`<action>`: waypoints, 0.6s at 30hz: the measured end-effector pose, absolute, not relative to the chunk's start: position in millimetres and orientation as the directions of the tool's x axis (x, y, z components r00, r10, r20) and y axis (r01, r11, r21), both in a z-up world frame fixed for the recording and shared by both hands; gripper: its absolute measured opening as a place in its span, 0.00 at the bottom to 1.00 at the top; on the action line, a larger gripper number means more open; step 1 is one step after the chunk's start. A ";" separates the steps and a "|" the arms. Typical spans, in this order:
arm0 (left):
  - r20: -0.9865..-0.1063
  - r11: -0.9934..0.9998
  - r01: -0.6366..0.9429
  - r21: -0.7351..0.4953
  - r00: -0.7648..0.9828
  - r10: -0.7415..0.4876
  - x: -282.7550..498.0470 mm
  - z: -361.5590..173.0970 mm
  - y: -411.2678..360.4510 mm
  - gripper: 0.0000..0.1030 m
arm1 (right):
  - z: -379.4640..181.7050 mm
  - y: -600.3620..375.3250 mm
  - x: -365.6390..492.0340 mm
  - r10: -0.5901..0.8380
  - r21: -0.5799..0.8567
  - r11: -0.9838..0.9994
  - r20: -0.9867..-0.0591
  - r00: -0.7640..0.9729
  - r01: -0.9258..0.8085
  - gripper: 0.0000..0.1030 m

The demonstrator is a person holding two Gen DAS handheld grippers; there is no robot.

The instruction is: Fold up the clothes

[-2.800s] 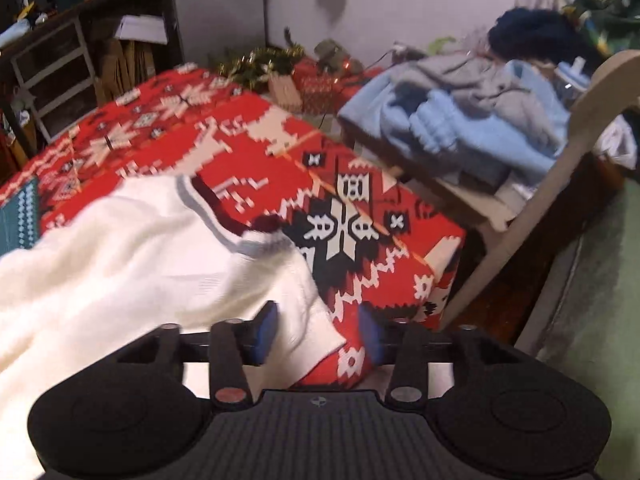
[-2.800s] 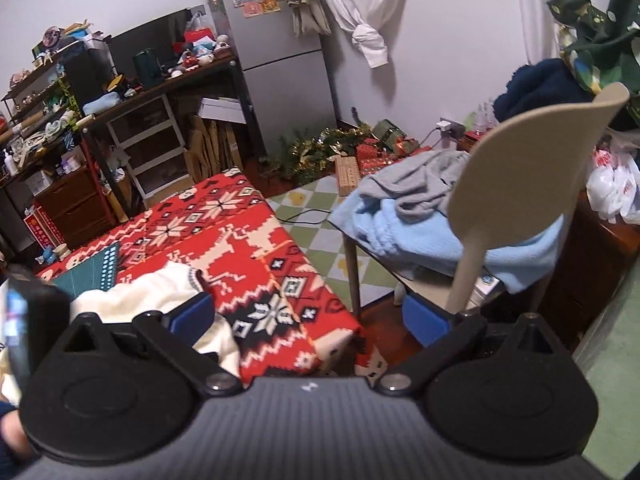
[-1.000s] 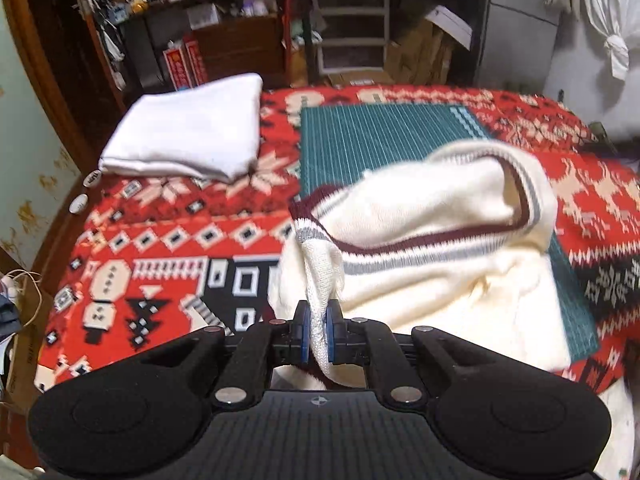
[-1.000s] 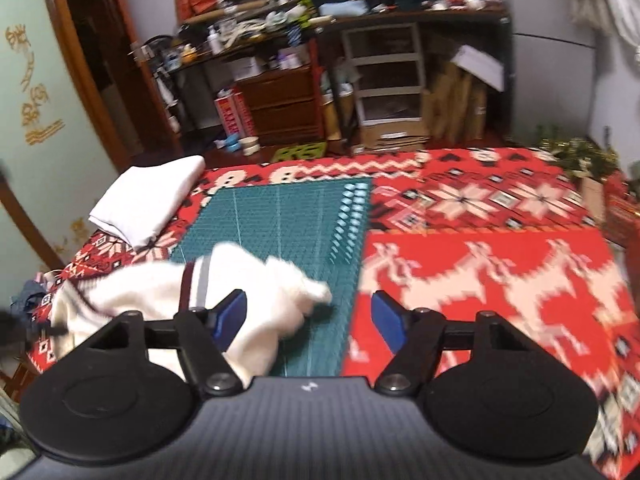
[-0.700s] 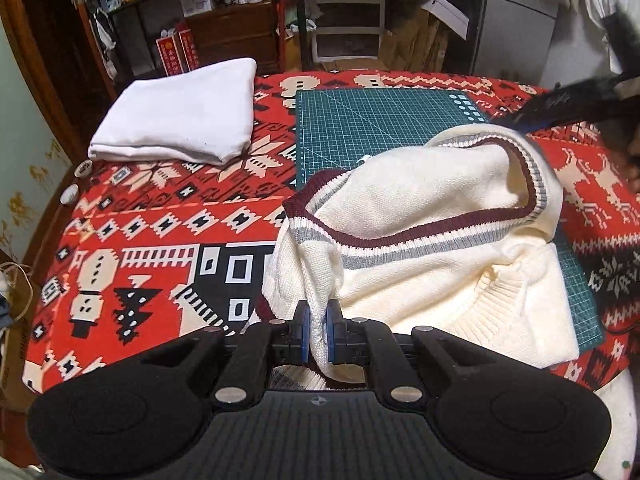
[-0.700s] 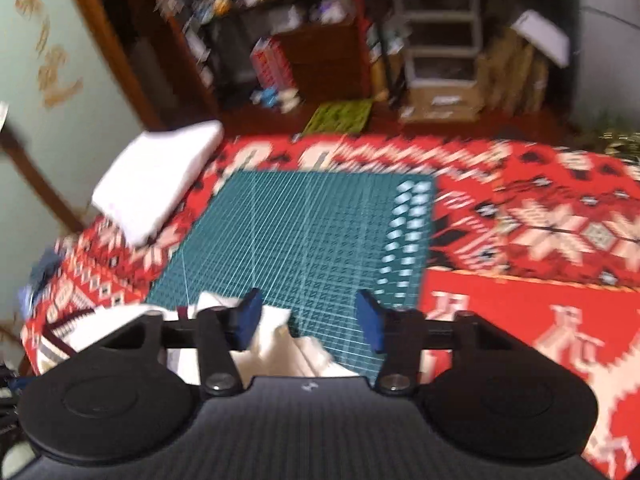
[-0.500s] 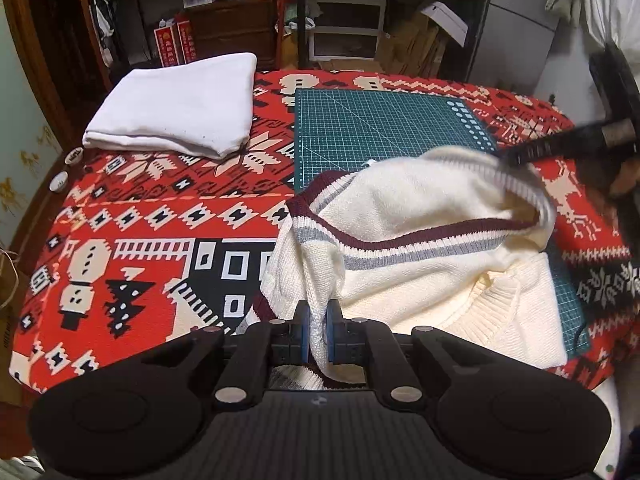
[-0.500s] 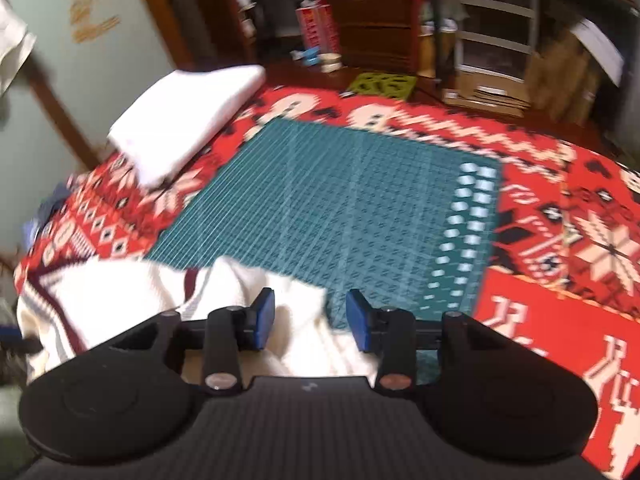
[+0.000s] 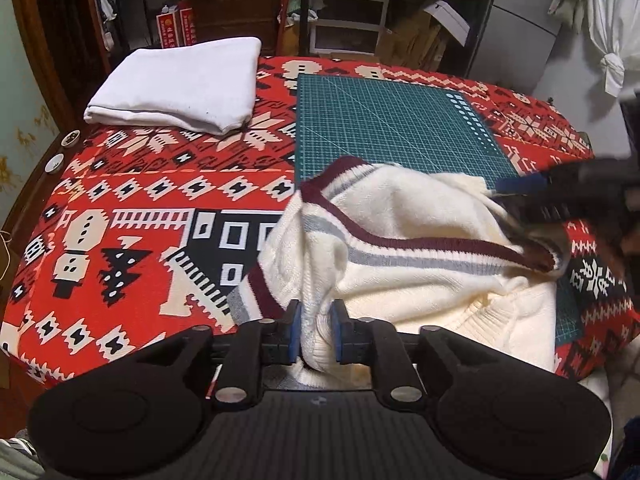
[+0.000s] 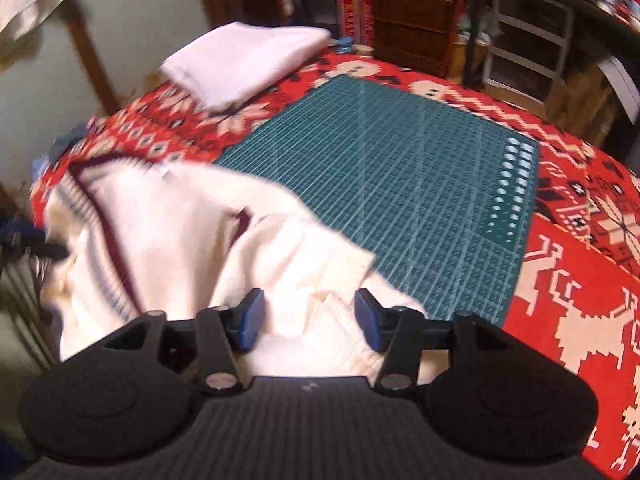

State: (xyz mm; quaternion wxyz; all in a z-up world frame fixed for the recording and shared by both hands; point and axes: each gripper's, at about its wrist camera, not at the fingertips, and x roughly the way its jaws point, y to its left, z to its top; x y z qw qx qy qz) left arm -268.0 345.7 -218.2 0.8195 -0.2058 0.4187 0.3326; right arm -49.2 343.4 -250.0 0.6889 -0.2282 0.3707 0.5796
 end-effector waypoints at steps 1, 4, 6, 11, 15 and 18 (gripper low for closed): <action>-0.825 0.698 -0.713 -0.064 0.431 0.366 -266.8 -219.5 345.4 0.30 | -248.8 346.1 -46.0 0.636 0.113 0.236 -0.769 0.065 -0.965 0.66; -0.830 0.703 -0.709 -0.050 0.421 0.365 -263.5 -225.3 343.5 0.33 | -254.3 359.9 -42.0 0.631 0.077 0.222 -0.771 0.083 -0.972 0.77; -0.826 0.709 -0.704 -0.038 0.422 0.374 -263.6 -226.8 341.8 0.33 | -261.4 367.4 -40.6 0.620 0.068 0.210 -0.780 0.079 -0.975 0.72; -0.820 0.715 -0.697 -0.055 0.440 0.366 -270.1 -227.0 343.3 0.33 | -265.5 365.7 -52.7 0.650 0.055 0.180 -0.756 0.077 -0.982 0.23; -0.817 0.705 -0.704 -0.080 0.452 0.359 -273.3 -227.5 346.8 0.29 | -249.3 354.6 -70.1 0.686 -0.046 0.200 -0.707 0.173 -0.979 0.17; -0.805 0.698 -0.714 -0.057 0.447 0.391 -268.1 -226.5 344.1 0.15 | -228.8 340.8 -66.8 0.714 -0.030 0.271 -0.664 0.221 -0.962 0.17</action>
